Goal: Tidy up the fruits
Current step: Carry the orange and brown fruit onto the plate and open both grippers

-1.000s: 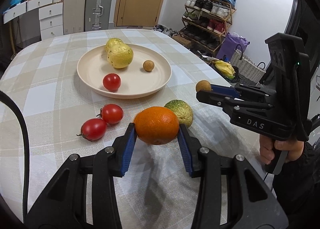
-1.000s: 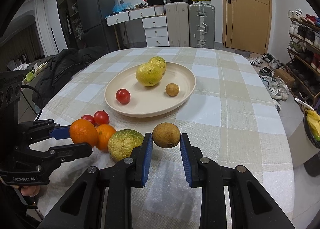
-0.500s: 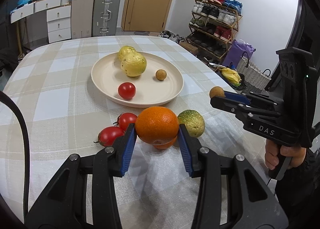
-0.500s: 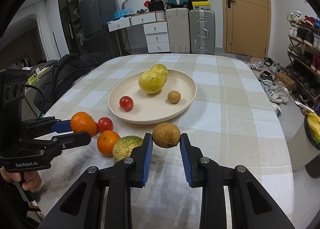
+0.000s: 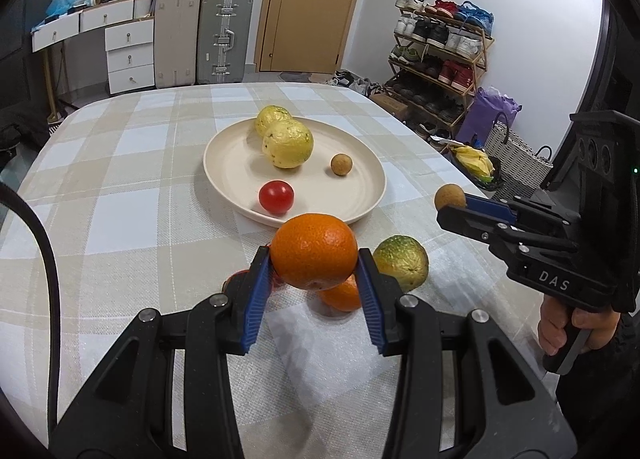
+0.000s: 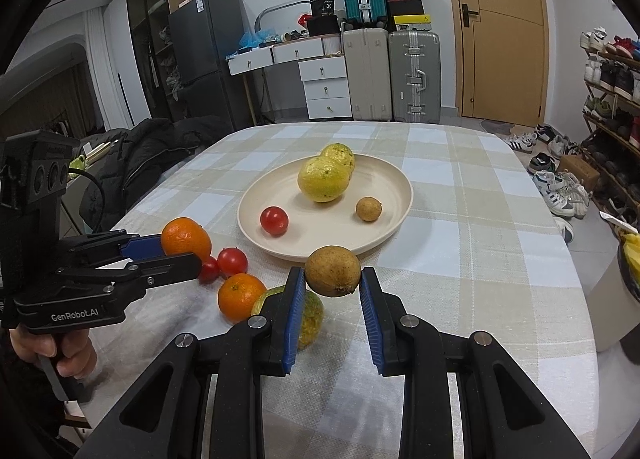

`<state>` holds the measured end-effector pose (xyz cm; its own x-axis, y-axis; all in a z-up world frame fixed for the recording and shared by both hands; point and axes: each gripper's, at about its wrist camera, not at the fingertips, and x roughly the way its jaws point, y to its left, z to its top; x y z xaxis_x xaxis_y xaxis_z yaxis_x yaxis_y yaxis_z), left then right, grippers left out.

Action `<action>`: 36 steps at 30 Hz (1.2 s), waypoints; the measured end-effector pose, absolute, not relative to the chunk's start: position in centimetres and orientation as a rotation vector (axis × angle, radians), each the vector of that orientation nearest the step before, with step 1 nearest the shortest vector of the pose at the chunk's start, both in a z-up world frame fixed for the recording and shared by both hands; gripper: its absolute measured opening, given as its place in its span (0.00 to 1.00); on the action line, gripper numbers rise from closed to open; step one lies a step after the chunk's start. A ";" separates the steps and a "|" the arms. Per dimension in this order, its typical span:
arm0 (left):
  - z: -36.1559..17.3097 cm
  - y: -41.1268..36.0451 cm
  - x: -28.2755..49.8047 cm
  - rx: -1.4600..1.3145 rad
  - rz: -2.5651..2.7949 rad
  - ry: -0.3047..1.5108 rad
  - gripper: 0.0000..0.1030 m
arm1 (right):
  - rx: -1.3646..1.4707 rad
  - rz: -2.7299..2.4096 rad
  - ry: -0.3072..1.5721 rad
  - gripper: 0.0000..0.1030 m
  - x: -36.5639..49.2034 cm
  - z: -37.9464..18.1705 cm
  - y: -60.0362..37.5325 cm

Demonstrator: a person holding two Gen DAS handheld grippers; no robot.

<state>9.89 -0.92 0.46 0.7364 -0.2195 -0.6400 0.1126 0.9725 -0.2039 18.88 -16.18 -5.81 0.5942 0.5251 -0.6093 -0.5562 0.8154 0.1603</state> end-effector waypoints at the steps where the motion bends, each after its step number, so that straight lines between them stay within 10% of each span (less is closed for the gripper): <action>1: 0.5 -0.9 10.0 -0.156 -0.181 0.721 0.38 | -0.044 0.629 0.692 0.28 18.9 -5.8 -16.2; 36: -0.7 -0.4 17.0 -0.161 -0.125 0.741 0.38 | 0.007 0.622 0.742 0.28 23.4 -6.4 -14.0</action>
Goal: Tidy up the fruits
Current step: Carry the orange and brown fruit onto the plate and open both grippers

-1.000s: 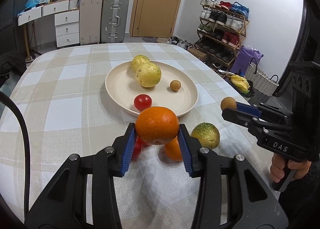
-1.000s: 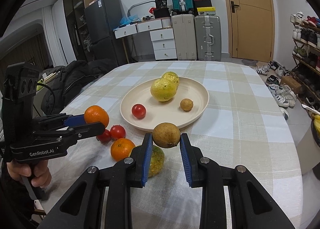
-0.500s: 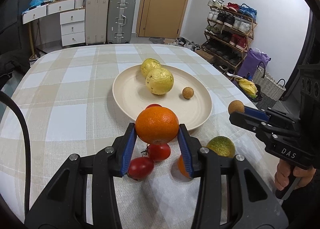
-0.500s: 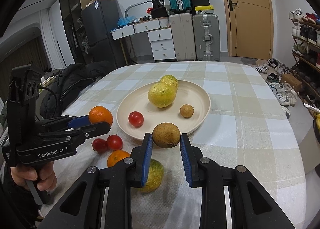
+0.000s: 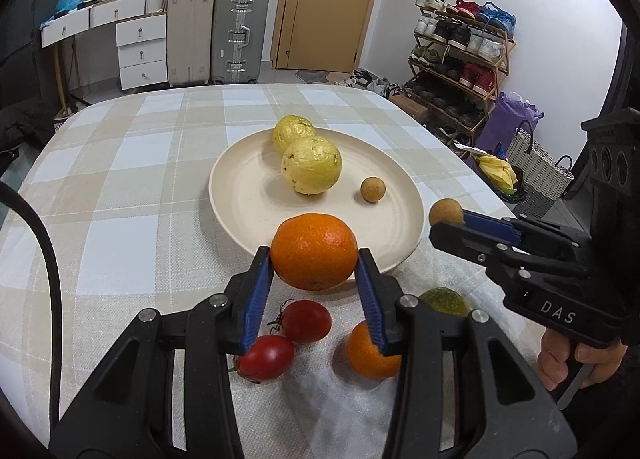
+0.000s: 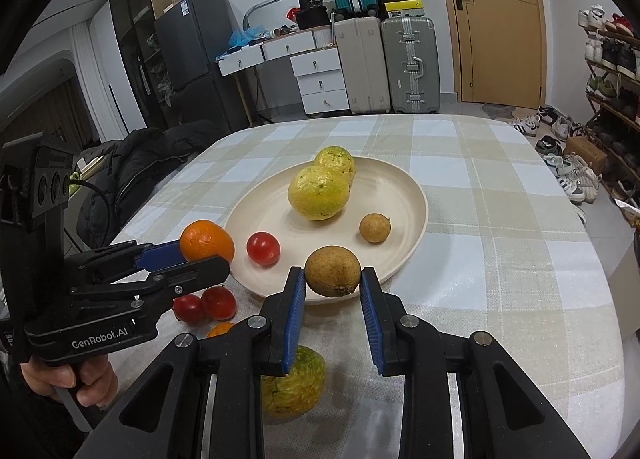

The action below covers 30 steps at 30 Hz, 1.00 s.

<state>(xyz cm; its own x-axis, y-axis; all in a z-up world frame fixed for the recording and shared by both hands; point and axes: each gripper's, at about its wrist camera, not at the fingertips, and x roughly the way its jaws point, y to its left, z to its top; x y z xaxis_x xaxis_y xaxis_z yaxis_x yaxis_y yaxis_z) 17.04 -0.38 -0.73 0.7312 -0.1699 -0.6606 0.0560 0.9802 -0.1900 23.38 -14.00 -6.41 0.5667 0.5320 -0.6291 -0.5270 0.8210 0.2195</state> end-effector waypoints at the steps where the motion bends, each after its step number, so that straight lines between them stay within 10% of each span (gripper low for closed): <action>1: -0.7 -0.5 17.2 -0.161 -0.127 0.741 0.38 | 0.007 0.620 0.742 0.28 23.4 -6.4 -14.0; 30: -1.8 -2.1 22.2 -0.114 -0.142 0.776 0.38 | 0.023 0.592 0.787 0.28 27.0 -7.5 -13.7</action>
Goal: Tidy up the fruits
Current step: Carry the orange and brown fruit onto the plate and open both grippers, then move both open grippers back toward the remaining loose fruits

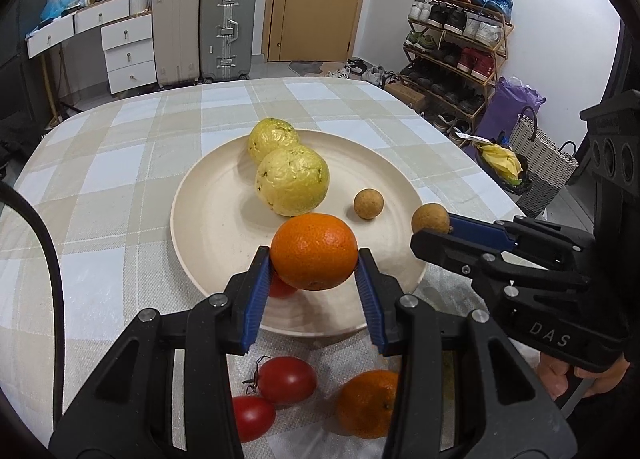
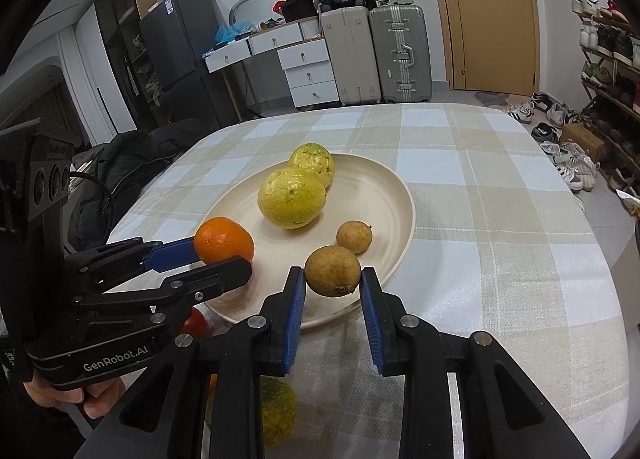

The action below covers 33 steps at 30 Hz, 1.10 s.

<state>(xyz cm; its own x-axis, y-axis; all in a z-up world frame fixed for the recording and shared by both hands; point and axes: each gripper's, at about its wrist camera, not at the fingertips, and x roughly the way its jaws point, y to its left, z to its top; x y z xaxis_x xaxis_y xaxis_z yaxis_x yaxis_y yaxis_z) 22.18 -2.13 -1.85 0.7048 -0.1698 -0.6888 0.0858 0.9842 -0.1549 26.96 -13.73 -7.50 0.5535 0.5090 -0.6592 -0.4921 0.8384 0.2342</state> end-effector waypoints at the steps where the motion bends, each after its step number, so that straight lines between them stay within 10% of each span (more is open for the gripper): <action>1: -1.9 -2.1 22.3 -0.114 -0.142 0.777 0.38 | 0.022 0.591 0.790 0.28 27.0 -7.5 -13.7; 8: -1.9 -2.0 22.6 -0.103 -0.120 0.787 0.40 | 0.010 0.582 0.786 0.32 26.5 -7.4 -13.7; 12: -1.4 -1.7 21.3 -0.108 -0.105 0.751 0.59 | 0.013 0.584 0.778 0.38 25.6 -7.2 -14.2; 22: 0.6 0.4 16.8 -0.154 -0.087 0.690 0.84 | -0.001 0.570 0.729 0.93 22.6 -6.2 -15.1; 33: 1.5 2.7 10.7 -0.157 -0.015 0.665 0.99 | -0.051 0.571 0.733 1.00 20.5 -5.8 -14.6</action>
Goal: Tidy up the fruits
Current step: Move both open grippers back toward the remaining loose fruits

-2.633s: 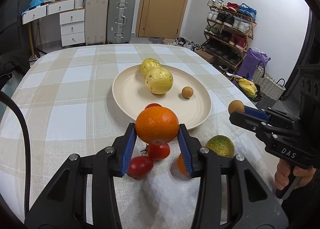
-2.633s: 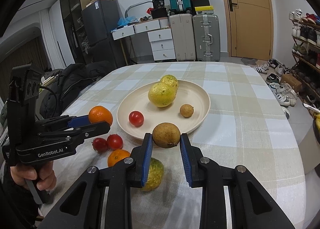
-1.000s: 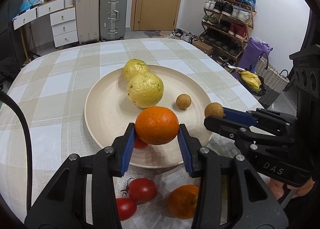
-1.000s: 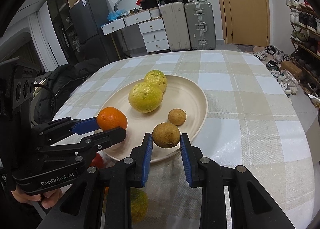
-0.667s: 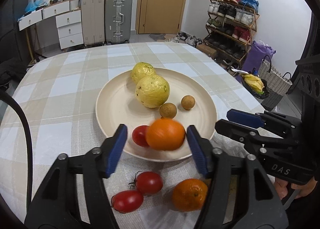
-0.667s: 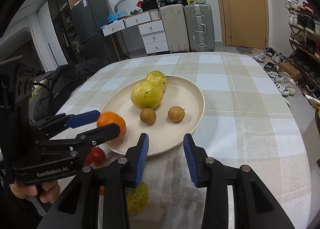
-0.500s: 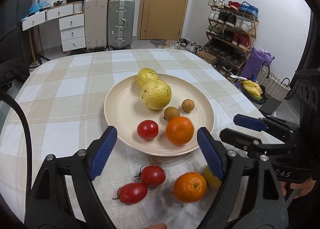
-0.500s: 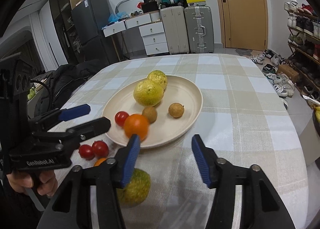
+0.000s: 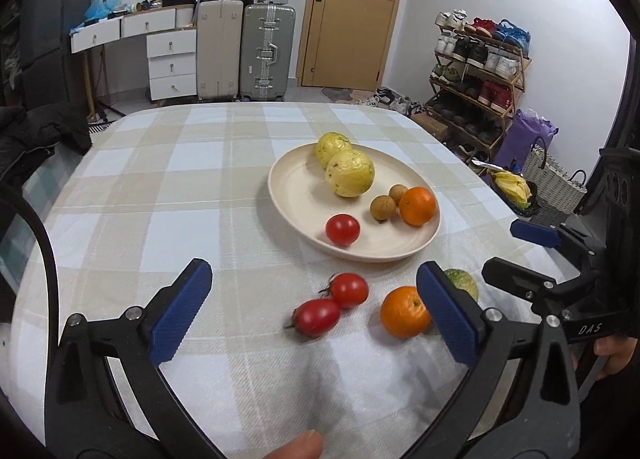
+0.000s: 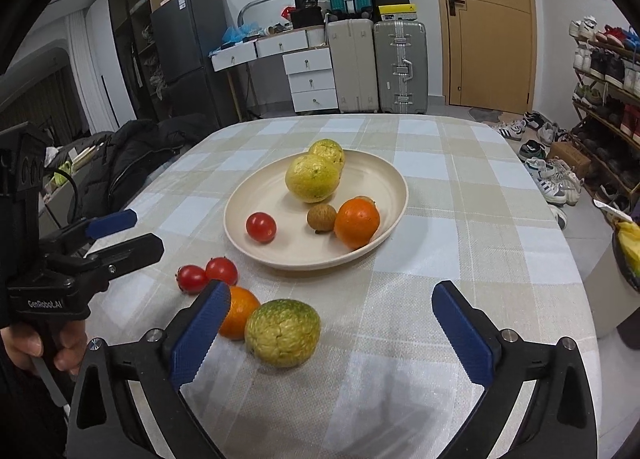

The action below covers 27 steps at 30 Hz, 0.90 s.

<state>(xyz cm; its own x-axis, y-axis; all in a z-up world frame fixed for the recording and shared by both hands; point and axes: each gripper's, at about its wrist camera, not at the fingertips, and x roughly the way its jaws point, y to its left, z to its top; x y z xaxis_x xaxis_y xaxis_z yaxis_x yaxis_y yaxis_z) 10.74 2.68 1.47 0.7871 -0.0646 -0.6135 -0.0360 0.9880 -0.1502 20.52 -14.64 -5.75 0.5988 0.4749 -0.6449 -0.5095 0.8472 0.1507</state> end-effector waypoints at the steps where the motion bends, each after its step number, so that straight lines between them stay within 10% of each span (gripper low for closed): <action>1: 1.5 2.8 10.2 -0.156 -0.010 0.660 0.99 | -0.064 0.569 0.732 1.00 20.4 -5.8 -14.5; 27: -1.8 2.3 11.4 -0.094 0.013 0.804 0.99 | -0.169 0.555 0.822 1.00 20.1 -8.2 -13.3</action>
